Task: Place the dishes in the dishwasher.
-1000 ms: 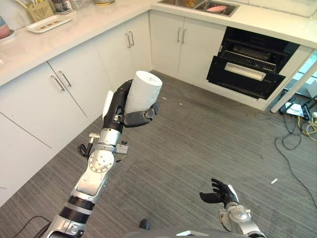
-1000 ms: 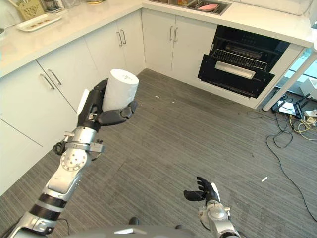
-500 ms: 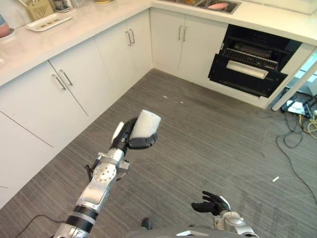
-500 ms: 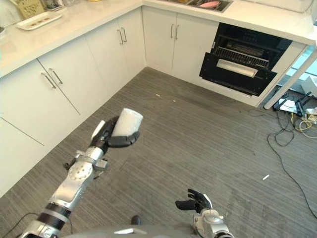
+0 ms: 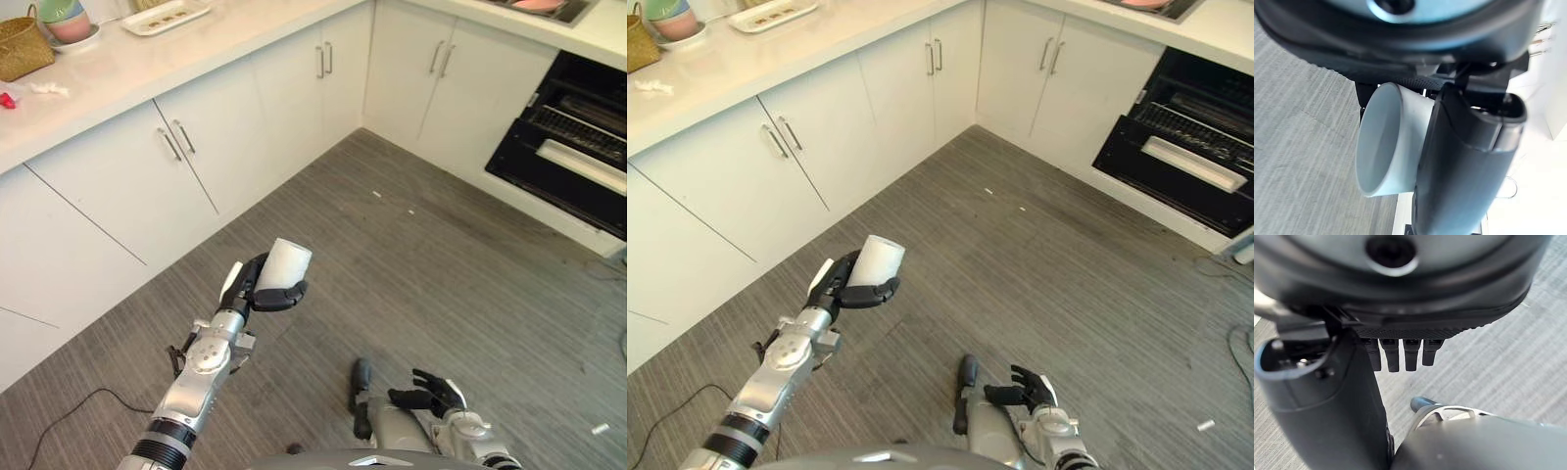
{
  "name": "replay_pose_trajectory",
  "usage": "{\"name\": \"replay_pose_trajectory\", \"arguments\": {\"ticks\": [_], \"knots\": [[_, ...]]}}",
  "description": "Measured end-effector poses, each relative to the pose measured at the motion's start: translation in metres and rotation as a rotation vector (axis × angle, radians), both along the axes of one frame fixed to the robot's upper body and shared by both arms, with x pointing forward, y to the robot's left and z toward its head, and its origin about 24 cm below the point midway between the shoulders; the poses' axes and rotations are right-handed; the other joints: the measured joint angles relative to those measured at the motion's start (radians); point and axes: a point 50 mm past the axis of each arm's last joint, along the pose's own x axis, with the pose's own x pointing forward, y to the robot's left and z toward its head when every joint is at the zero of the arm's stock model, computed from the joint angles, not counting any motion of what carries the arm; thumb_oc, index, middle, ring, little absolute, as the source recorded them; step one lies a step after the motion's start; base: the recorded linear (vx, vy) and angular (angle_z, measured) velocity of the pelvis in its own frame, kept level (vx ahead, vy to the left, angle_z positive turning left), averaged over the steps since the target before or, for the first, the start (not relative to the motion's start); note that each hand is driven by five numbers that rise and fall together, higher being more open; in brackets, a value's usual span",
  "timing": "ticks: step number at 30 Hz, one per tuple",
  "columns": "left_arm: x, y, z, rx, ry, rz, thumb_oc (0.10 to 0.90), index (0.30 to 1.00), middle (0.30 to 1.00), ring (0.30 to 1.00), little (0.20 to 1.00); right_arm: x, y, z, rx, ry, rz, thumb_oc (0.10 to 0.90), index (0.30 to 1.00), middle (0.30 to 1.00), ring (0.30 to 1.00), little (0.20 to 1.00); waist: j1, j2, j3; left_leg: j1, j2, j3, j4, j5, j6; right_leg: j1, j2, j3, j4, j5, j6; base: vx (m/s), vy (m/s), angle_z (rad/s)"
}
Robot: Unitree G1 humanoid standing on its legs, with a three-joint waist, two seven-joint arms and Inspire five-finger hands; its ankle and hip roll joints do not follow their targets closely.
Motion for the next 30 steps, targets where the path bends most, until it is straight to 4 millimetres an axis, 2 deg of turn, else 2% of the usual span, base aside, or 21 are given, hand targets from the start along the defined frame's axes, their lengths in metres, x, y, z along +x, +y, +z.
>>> {"name": "replay_pose_trajectory", "arguments": {"ticks": [1, 3, 4, 5, 6, 7, 8, 9, 10, 12, 14, 16, 18, 19, 20, 22, 24, 27, 28, 29, 30], "knots": [[-0.006, 0.001, -0.006, -0.002, 0.025, 0.001, 0.400, 0.300, 0.300, 0.300, 0.300, -0.005, -0.004, -0.001, -0.018, 0.018, 0.001, 0.800, 0.900, 0.900, 0.900, 0.900, -0.003, -0.019, -0.015, 0.002, -0.005, 0.016, 0.129, -0.002, -0.028, 0.045, 0.018, 0.032, 0.037, -0.052, -0.071, 0.43, -0.107, 0.15], [-0.016, 0.002, -0.013, -0.011, 0.057, -0.002, 0.400, 0.300, 0.300, 0.300, 0.300, -0.015, -0.016, -0.001, -0.073, 0.038, 0.014, 0.800, 0.900, 0.900, 0.900, 0.900, 0.000, -0.021, -0.047, -0.066, -0.006, 0.064, 0.374, 0.018, -0.121, 0.124, 0.041, 0.038, -0.002, -0.068, -0.138, 0.26, -0.123, -0.07], [-0.016, 0.002, -0.013, -0.011, 0.057, -0.002, 0.400, 0.300, 0.300, 0.300, 0.300, -0.015, -0.016, -0.001, -0.073, 0.038, 0.014, 0.800, 0.900, 0.900, 0.900, 0.900, 0.000, -0.021, -0.047, -0.066, -0.006, 0.064, 0.374, 0.018, -0.121, 0.124, 0.041, 0.038, -0.002, -0.068, -0.138, 0.22, -0.129, -0.17], [-0.016, 0.002, -0.010, -0.024, 0.036, 0.002, 0.400, 0.300, 0.300, 0.300, 0.300, -0.008, -0.028, 0.006, -0.112, 0.010, 0.032, 0.800, 0.900, 0.900, 0.900, 0.900, 0.007, -0.009, -0.049, -0.226, 0.003, 0.071, 0.701, 0.112, -0.208, 0.150, 0.069, 0.050, -0.005, -0.101, -0.161, 0.32, -0.174, -0.41], [-0.017, 0.006, -0.007, -0.026, 0.024, 0.015, 0.400, 0.300, 0.300, 0.300, 0.300, 0.002, -0.032, 0.012, -0.149, -0.020, 0.079, 0.800, 0.900, 0.900, 0.900, 0.900, 0.017, 0.001, -0.046, -0.388, 0.006, 0.072, 0.996, 0.202, -0.219, 0.170, 0.093, 0.075, 0.002, -0.122, -0.185, 0.32, -0.174, -0.41], [-0.017, 0.006, -0.007, -0.026, 0.024, 0.015, 0.400, 0.300, 0.300, 0.300, 0.300, 0.002, -0.032, 0.012, -0.149, -0.020, 0.079, 0.800, 0.900, 0.900, 0.900, 0.900, 0.017, 0.001, -0.046, -0.388, 0.006, 0.072, 0.996, 0.202, -0.219, 0.170, 0.093, 0.075, 0.002, -0.122, -0.185, 0.47, -0.100, -0.58], [-0.014, 0.013, 0.000, -0.010, 0.005, 0.012, 0.400, 0.300, 0.300, 0.300, 0.300, 0.015, -0.028, 0.020, -0.163, -0.077, 0.131, 0.800, 0.900, 0.900, 0.900, 0.900, 0.030, -0.050, -0.011, -0.592, -0.017, 0.141, 1.255, 0.238, -0.131, 0.232, 0.088, 0.115, -0.001, -0.170, -0.222, 0.27, 0.010, -0.25], [-0.014, 0.013, 0.000, -0.010, 0.005, 0.012, 0.400, 0.300, 0.300, 0.300, 0.300, 0.015, -0.028, 0.020, -0.163, -0.077, 0.131, 0.800, 0.900, 0.900, 0.900, 0.900, 0.030, -0.050, -0.011, -0.592, -0.017, 0.141, 1.255, 0.238, -0.131, 0.232, 0.088, 0.115, -0.001, -0.170, -0.222, 0.44, 0.048, -0.87], [-0.012, 0.016, 0.004, -0.024, -0.011, 0.029, 0.400, 0.300, 0.300, 0.300, 0.300, 0.025, -0.025, 0.024, -0.169, -0.105, 0.135, 0.800, 0.900, 0.900, 0.900, 0.900, 0.066, -0.103, 0.024, -0.705, 0.006, 0.271, 1.219, 0.190, 0.005, 0.310, 0.075, 0.174, -0.058, -0.168, -0.179, 0.30, 0.098, -0.89], [-0.012, 0.016, 0.002, -0.028, -0.007, 0.039, 0.400, 0.300, 0.300, 0.300, 0.300, 0.031, -0.023, 0.026, -0.187, -0.121, 0.146, 0.800, 0.900, 0.900, 0.900, 0.900, 0.069, -0.100, 0.027, -0.720, -0.001, 0.310, 0.712, 0.177, 0.005, 0.456, 0.097, 0.210, -0.193, -0.152, -0.164, 0.54, 0.232, -0.99], [-0.013, 0.016, 0.001, -0.035, -0.010, 0.046, 0.400, 0.300, 0.300, 0.300, 0.300, 0.030, -0.021, 0.025, -0.196, -0.115, 0.175, 0.800, 0.900, 0.900, 0.900, 0.900, 0.096, -0.064, 0.004, -0.677, 0.009, 0.249, 0.200, 0.211, -0.001, 0.532, 0.135, 0.254, -0.272, -0.155, -0.149, 0.47, 0.215, -0.98], [-0.012, 0.017, -0.001, -0.045, -0.008, 0.062, 0.400, 0.300, 0.300, 0.300, 0.300, 0.026, -0.022, 0.021, -0.205, -0.091, 0.173, 0.800, 0.900, 0.900, 0.900, 0.900, 0.090, -0.048, 0.004, -0.656, -0.008, 0.150, -0.028, 0.221, -0.010, 0.615, 0.132, 0.283, -0.326, -0.176, -0.120, 0.37, 0.165, -0.68], [-0.016, 0.016, -0.012, -0.059, 0.030, 0.099, 0.400, 0.300, 0.300, 0.300, 0.300, 0.008, -0.025, 0.012, -0.217, -0.013, 0.180, 0.800, 0.900, 0.900, 0.900, 0.900, 0.096, -0.044, 0.000, -0.633, -0.038, 0.130, -0.032, 0.215, 0.027, 0.694, 0.110, 0.326, -0.319, -0.217, -0.052, 0.37, 0.227, -0.64], [-0.022, 0.013, -0.018, -0.069, 0.055, 0.099, 0.400, 0.300, 0.300, 0.300, 0.300, -0.008, -0.031, 0.008, -0.235, 0.030, 0.194, 0.800, 0.900, 0.900, 0.900, 0.900, 0.085, -0.017, -0.017, -0.597, -0.050, 0.145, -0.010, 0.188, 0.132, 0.727, 0.123, 0.316, -0.280, -0.238, -0.018, 0.56, 0.422, -0.11], [-0.021, 0.015, -0.017, -0.052, 0.058, 0.089, 0.400, 0.300, 0.300, 0.300, 0.300, -0.026, -0.022, -0.001, -0.206, 0.074, 0.173, 0.800, 0.900, 0.900, 0.900, 0.900, 0.069, -0.071, -0.019, -0.565, -0.078, 0.163, -0.003, 0.334, 0.155, 0.747, 0.080, 0.304, -0.211, -0.250, 0.000, 0.55, 0.476, 0.25], [-0.021, 0.015, -0.016, -0.048, 0.059, 0.082, 0.400, 0.300, 0.300, 0.300, 0.300, -0.046, -0.014, -0.009, -0.164, 0.124, 0.133, 0.800, 0.900, 0.900, 0.900, 0.900, 0.064, -0.099, -0.020, -0.503, -0.095, 0.196, 0.003, 0.380, 0.183, 0.685, 0.044, 0.307, 0.014, -0.222, 0.015, 0.42, 0.398, 0.02], [-0.020, 0.018, -0.015, -0.039, 0.058, 0.094, 0.400, 0.300, 0.300, 0.300, 0.300, -0.047, -0.016, -0.009, -0.163, 0.130, 0.139, 0.800, 0.900, 0.900, 0.900, 0.900, 0.054, -0.069, -0.020, -0.446, -0.092, 0.177, 0.014, 0.367, 0.137, 0.602, -0.008, 0.309, 0.093, -0.350, 0.016, 0.33, 0.315, -0.53], [0.002, 0.018, 0.003, -0.032, -0.018, 0.078, 0.400, 0.300, 0.300, 0.300, 0.300, -0.035, -0.013, -0.005, -0.151, 0.074, 0.133, 0.800, 0.900, 0.900, 0.900, 0.900, 0.033, -0.041, -0.019, -0.360, -0.093, 0.156, -0.008, 0.341, 0.100, 0.387, -0.098, 0.336, 0.225, -0.366, 0.027, 0.26, 0.323, -0.27], [0.017, 0.015, 0.019, -0.029, -0.085, 0.059, 0.400, 0.300, 0.300, 0.300, 0.300, -0.027, -0.002, -0.004, -0.128, 0.046, 0.141, 0.800, 0.900, 0.900, 0.900, 0.900, 0.023, -0.061, 0.004, -0.367, -0.102, 0.236, 0.098, 0.283, 0.075, 0.303, -0.106, 0.342, 0.281, -0.249, 0.032, 0.27, 0.459, 0.01], [0.024, 0.013, 0.033, -0.019, -0.137, 0.037, 0.400, 0.300, 0.300, 0.300, 0.300, -0.016, 0.000, 0.001, -0.127, -0.001, 0.136, 0.800, 0.900, 0.900, 0.900, 0.900, 0.023, -0.063, 0.030, -0.391, -0.097, 0.301, 0.224, 0.184, 0.106, 0.243, -0.124, 0.318, 0.451, -0.204, 0.020, 0.31, 0.499, -0.03], [0.024, 0.011, 0.035, -0.017, -0.152, 0.023, 0.400, 0.300, 0.300, 0.300, 0.300, -0.011, 0.000, 0.003, -0.124, -0.021, 0.133, 0.800, 0.900, 0.900, 0.900, 0.900, 0.028, -0.060, 0.028, -0.335, -0.099, 0.319, 0.190, 0.148, 0.118, 0.204, -0.136, 0.295, 0.558, -0.142, 0.060, 0.31, 0.376, -0.18]]}}
